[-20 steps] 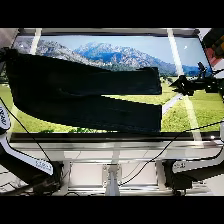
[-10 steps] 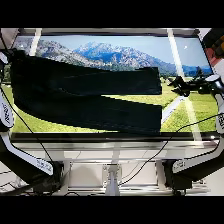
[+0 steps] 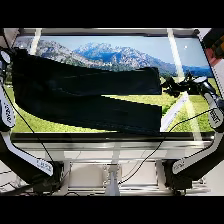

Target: Fold the clothes and pants, and hang the long-sleeved shirts on hangers.

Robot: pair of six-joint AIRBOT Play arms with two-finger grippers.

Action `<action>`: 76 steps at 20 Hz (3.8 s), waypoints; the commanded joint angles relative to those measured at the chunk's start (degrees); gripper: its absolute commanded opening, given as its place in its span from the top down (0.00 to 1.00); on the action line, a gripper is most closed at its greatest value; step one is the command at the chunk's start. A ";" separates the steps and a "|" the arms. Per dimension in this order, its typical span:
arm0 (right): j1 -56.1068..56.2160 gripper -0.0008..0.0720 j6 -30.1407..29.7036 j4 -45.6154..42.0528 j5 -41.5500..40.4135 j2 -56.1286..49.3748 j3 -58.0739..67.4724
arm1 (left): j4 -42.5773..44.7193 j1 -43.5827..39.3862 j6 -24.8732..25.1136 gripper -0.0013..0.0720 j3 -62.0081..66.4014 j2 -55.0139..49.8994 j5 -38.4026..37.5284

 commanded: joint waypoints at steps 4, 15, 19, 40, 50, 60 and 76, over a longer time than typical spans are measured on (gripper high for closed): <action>2.49 0.54 0.13 -1.51 5.05 -0.52 -0.09 | -0.02 -0.55 0.00 0.93 0.07 -0.04 1.05; 2.49 0.95 -0.55 -13.33 16.20 1.42 -0.11 | -0.02 -0.52 -0.02 0.93 0.07 -1.09 12.39; 2.49 0.95 -0.76 -14.69 14.93 5.66 -0.13 | 0.00 -0.55 -0.04 0.94 0.07 -1.95 13.29; 2.62 0.95 -0.92 -7.54 -3.91 20.22 -25.20 | -0.02 -0.83 -0.02 0.91 0.07 -2.19 13.73; 2.62 0.95 -0.92 -5.27 -3.69 20.24 -25.20 | -0.02 -1.01 -0.02 0.03 0.07 3.15 9.49; 2.60 0.54 -7.10 -5.55 7.02 20.72 -18.91 | 0.46 13.51 -1.84 0.25 -0.92 17.25 -29.51; 2.60 0.55 -7.17 -5.64 8.17 31.50 -14.91 | -38.88 33.20 0.87 0.03 -50.14 28.13 -7.04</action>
